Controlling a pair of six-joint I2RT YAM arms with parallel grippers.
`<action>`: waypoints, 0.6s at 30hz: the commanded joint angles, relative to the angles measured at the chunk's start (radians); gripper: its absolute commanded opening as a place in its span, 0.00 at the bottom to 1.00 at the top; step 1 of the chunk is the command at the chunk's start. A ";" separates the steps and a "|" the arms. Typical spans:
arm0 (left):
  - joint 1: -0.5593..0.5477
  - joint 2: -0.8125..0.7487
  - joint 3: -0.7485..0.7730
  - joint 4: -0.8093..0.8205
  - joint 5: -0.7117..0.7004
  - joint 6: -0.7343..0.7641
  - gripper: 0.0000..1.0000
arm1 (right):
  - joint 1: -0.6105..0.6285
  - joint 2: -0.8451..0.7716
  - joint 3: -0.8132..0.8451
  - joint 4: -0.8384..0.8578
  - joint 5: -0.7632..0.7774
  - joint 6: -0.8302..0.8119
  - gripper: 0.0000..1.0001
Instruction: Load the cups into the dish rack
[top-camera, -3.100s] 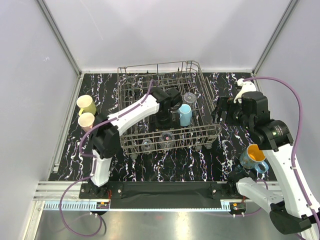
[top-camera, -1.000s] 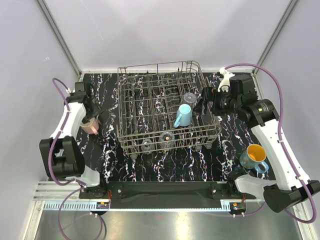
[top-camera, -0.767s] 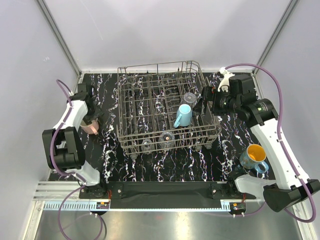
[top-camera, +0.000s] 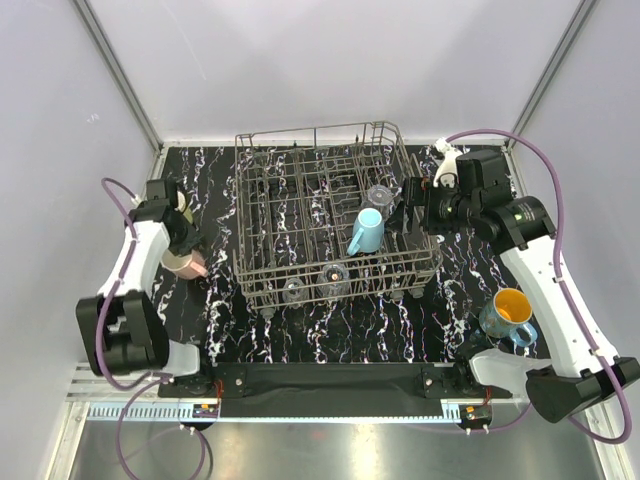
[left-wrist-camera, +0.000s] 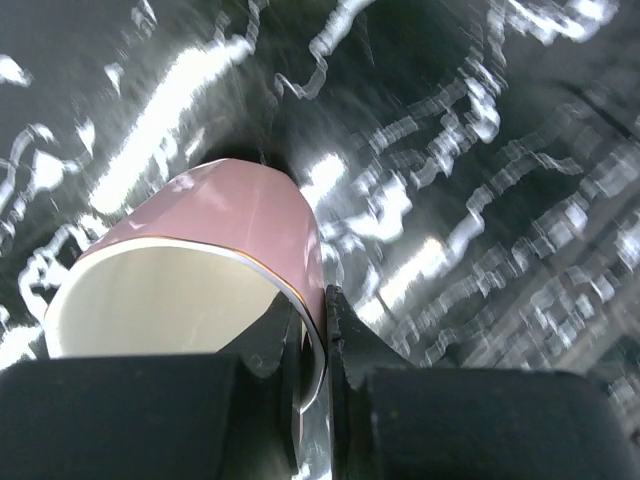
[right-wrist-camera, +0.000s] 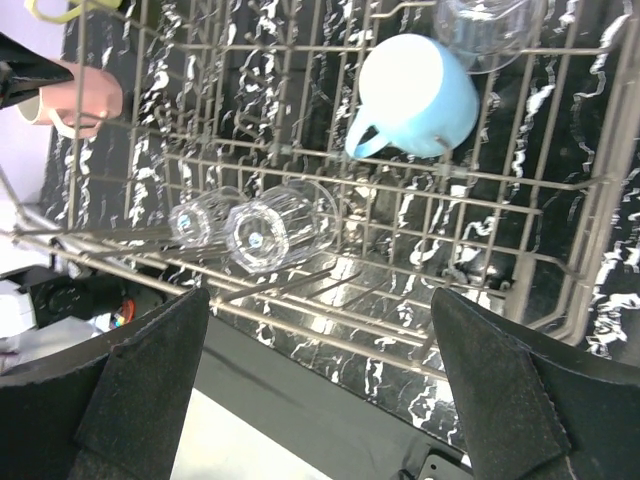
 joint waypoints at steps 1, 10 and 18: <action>0.000 -0.193 0.052 0.011 0.149 -0.002 0.00 | 0.003 0.005 0.042 -0.004 -0.070 -0.003 1.00; -0.079 -0.442 0.288 0.035 0.445 -0.162 0.00 | 0.007 0.017 -0.028 0.275 -0.441 0.200 1.00; -0.233 -0.508 0.221 0.510 0.688 -0.392 0.00 | 0.185 0.093 -0.093 0.637 -0.521 0.420 1.00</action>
